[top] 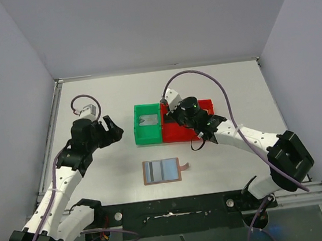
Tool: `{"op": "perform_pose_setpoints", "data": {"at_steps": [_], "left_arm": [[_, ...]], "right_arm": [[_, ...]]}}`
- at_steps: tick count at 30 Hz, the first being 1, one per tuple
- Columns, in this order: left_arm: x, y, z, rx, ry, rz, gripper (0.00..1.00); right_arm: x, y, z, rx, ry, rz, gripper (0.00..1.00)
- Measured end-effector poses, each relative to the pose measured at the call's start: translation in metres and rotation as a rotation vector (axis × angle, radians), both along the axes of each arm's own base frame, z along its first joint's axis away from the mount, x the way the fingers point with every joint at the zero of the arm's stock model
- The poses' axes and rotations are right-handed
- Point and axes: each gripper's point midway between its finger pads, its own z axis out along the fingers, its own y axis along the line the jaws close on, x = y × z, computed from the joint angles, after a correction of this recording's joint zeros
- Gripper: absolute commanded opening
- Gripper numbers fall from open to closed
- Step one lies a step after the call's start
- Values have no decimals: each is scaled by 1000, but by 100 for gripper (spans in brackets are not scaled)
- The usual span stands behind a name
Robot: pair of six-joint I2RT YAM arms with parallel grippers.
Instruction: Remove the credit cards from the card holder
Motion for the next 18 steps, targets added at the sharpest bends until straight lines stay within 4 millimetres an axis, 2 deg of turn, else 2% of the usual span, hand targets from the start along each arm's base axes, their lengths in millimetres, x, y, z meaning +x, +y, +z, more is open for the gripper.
{"op": "perform_pose_setpoints", "data": {"at_steps": [4, 10, 14, 18], "left_arm": [[-4, -3, 0, 14, -20, -51, 75], [-12, 0, -19, 58, -2, -86, 75], [-14, 1, -23, 76, -3, -100, 75], [-11, 1, -20, 85, -25, -107, 75]], "right_arm": [[4, 4, -19, -112, -20, 88, 0], [11, 13, -49, -275, -26, 209, 0], [13, 15, -69, -351, -16, 263, 0], [15, 13, -73, -395, -34, 287, 0]]}}
